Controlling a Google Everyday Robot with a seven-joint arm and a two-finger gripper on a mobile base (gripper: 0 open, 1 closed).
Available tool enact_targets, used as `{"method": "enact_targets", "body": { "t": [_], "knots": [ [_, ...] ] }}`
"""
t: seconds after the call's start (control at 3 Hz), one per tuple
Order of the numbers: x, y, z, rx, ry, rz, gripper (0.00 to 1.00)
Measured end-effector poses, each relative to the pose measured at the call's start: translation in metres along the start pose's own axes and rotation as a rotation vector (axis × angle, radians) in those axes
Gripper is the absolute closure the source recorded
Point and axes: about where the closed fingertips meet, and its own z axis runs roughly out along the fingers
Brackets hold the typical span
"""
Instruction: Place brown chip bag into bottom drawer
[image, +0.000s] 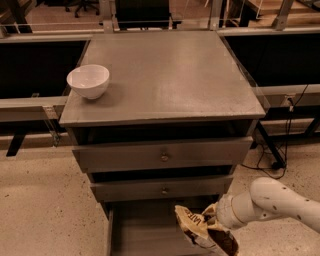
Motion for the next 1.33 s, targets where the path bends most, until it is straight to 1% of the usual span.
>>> {"method": "enact_targets", "body": {
  "t": [0.33,0.67,1.0,1.33],
  "knots": [
    [0.000,0.000,0.000,0.000,0.000,0.000,1.00],
    [0.017,-0.015,0.022,0.040,0.018,-0.002,1.00],
    [0.028,-0.045,0.083,0.130,-0.059,-0.065,0.98],
    [0.032,-0.053,0.118,0.171,-0.101,-0.105,0.75]
  ]
}}
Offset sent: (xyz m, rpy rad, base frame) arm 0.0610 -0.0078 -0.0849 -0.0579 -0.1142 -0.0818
